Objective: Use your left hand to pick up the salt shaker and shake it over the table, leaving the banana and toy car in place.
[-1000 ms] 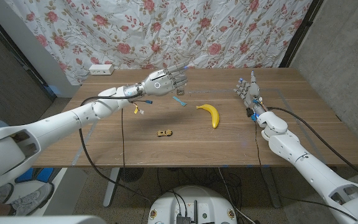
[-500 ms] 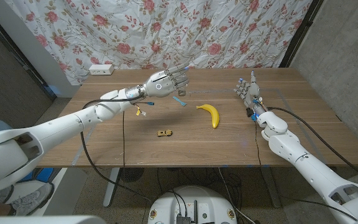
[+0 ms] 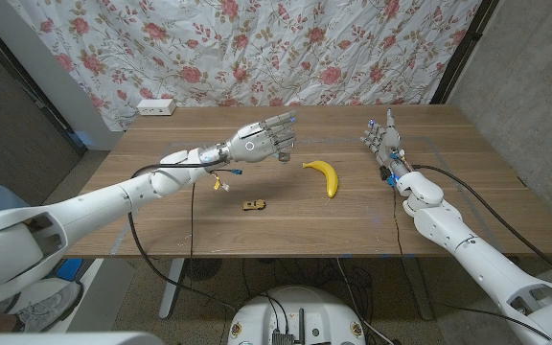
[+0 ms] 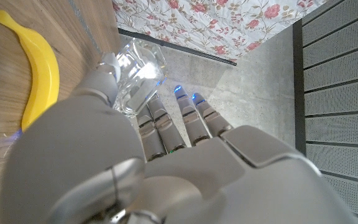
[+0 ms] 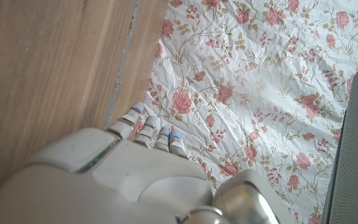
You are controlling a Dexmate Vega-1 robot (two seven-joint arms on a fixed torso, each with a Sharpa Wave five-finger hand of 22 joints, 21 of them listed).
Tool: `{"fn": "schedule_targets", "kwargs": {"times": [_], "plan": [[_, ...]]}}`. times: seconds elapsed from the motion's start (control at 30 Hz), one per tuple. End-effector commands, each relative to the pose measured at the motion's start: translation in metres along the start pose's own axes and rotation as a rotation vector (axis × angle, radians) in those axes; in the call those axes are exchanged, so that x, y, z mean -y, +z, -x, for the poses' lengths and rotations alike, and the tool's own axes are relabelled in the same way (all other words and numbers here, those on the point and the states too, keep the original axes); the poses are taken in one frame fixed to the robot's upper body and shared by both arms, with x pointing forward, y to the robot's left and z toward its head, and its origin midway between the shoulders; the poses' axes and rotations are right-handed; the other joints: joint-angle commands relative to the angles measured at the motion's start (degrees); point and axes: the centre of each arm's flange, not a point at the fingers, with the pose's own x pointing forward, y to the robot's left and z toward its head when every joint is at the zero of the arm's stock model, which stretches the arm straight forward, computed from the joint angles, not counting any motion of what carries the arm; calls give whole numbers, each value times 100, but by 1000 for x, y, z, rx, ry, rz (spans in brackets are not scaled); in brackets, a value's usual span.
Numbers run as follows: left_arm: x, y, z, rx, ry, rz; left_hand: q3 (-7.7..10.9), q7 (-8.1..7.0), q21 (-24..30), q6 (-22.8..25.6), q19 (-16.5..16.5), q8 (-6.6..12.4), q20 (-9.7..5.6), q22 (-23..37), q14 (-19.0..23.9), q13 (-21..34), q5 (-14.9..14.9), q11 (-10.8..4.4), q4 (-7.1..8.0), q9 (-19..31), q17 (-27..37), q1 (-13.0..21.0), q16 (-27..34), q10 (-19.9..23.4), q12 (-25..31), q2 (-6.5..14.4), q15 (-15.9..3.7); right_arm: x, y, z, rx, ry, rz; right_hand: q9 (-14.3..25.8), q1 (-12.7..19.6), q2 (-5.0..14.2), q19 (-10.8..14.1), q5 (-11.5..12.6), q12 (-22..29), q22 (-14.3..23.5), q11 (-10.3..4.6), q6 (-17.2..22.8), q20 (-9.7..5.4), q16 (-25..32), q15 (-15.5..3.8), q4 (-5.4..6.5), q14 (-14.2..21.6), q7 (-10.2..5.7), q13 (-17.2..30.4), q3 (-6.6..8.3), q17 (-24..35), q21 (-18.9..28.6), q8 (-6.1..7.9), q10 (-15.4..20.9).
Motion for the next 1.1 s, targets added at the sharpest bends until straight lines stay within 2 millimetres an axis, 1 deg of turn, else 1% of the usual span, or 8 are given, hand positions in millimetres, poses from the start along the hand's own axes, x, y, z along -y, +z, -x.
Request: {"fn": "schedule_targets", "kwargs": {"times": [0.03, 0.43, 0.63, 0.83, 1.1], "plan": [[-10, 26, 5, 36, -11, 57, -22, -81, -24, 76, -16, 41, 3, 22, -36, 22, 46, 1, 7, 67, 14, 15, -17, 2, 32, 86, -907, 0, 0, 0, 0, 0, 0, 21, -2, 585, 27, 40, 41, 30, -3, -4, -6, 22, -197, 32, -36, 49, 21, -7, 30, 35, 19, -33], [-18, 44, 6, 61, -15, 94, -33, -78, -23, 66, -16, 33, 6, 22, -38, 23, 46, 1, 8, 68, 14, 17, -15, -8, 34, 90, -904, 0, 0, 0, 0, 0, 0, 21, -2, 585, 29, 41, 40, 30, -4, -5, -5, 23, -203, 32, -34, 45, 21, -7, 30, 36, 19, -36], [-20, 47, 3, 69, -8, 97, -40, -74, -23, 73, -17, 33, 7, 22, -40, 23, 46, 1, 7, 68, 14, 20, -14, -14, 36, 92, -905, 0, 0, 0, 0, 0, 0, 21, -2, 584, 28, 41, 40, 30, -4, -4, -4, 23, -198, 32, -34, 50, 21, -7, 30, 35, 19, -36], [-21, 42, 1, 58, -7, 85, -45, -75, -22, 79, -16, 33, 5, 22, -42, 23, 47, 2, 8, 68, 14, 21, -13, -18, 37, 94, -903, 0, 0, 0, 0, 0, 0, 21, -2, 584, 29, 40, 42, 30, -5, -3, -5, 25, -194, 32, -30, 51, 21, -7, 30, 36, 20, -31], [-19, 23, 2, 36, -8, 48, -58, -75, -16, 70, -1, 25, 1, 22, -44, 23, 46, 2, 10, 68, 14, 22, -11, -27, 39, 99, -900, 0, 0, 0, 0, 0, 0, 21, -3, 585, 30, 41, 42, 31, -4, -2, -5, 24, -207, 32, -31, 46, 21, -7, 30, 36, 20, -32]]}}
